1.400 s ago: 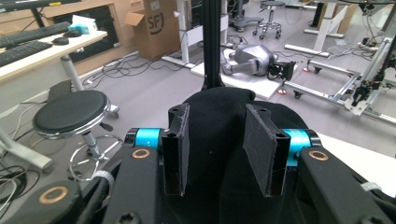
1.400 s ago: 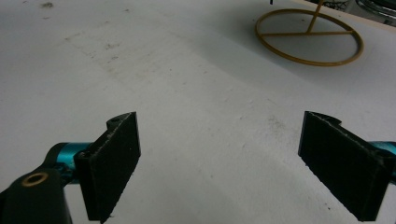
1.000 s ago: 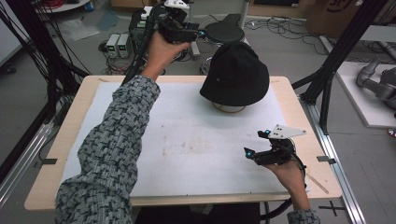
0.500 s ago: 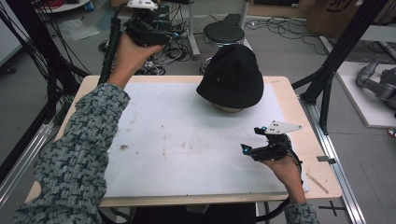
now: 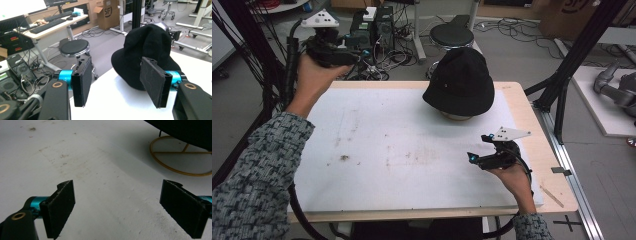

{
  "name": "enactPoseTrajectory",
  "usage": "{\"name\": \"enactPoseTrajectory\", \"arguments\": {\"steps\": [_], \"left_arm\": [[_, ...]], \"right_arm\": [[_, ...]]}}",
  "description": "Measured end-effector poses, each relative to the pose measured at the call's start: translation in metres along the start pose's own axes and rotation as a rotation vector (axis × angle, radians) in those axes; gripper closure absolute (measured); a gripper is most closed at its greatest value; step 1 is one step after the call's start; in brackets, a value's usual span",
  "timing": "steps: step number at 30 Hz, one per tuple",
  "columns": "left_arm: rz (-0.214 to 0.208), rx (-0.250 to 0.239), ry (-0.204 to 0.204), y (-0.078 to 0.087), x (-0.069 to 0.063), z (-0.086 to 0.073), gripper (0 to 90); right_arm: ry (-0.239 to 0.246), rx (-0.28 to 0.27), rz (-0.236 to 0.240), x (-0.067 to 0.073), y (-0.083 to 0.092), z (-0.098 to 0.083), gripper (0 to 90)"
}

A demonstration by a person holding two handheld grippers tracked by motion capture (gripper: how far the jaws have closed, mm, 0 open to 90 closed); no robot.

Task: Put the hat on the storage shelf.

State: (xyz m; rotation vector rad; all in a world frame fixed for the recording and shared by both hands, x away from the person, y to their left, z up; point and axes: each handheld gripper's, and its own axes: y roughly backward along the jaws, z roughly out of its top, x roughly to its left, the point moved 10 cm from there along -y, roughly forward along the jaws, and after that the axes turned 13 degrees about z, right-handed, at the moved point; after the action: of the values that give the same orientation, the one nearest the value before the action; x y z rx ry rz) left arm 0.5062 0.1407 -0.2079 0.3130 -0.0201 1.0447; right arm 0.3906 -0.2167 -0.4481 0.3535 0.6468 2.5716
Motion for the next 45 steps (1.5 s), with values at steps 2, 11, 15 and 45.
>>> {"name": "enactPoseTrajectory", "arguments": {"steps": [2, 11, 15, 45], "left_arm": [[0.004, 0.002, 0.000, 0.008, 0.004, -0.006, 41.1], [0.020, -0.010, -0.012, 0.044, 0.010, -0.043, 35.4], [0.033, -0.022, 0.009, 0.055, 0.009, -0.059, 30.6], [0.173, 0.023, 0.129, 0.080, -0.005, -0.210, 15.6]], "right_arm": [[0.003, -0.003, 0.000, -0.001, 0.000, 0.000, 12.7], [-0.009, -0.013, 0.006, -0.004, 0.000, 0.004, 12.6], [0.000, -0.026, 0.005, -0.004, 0.000, 0.008, 12.6], [0.009, -0.048, -0.022, -0.007, 0.007, 0.017, 12.0]]}}
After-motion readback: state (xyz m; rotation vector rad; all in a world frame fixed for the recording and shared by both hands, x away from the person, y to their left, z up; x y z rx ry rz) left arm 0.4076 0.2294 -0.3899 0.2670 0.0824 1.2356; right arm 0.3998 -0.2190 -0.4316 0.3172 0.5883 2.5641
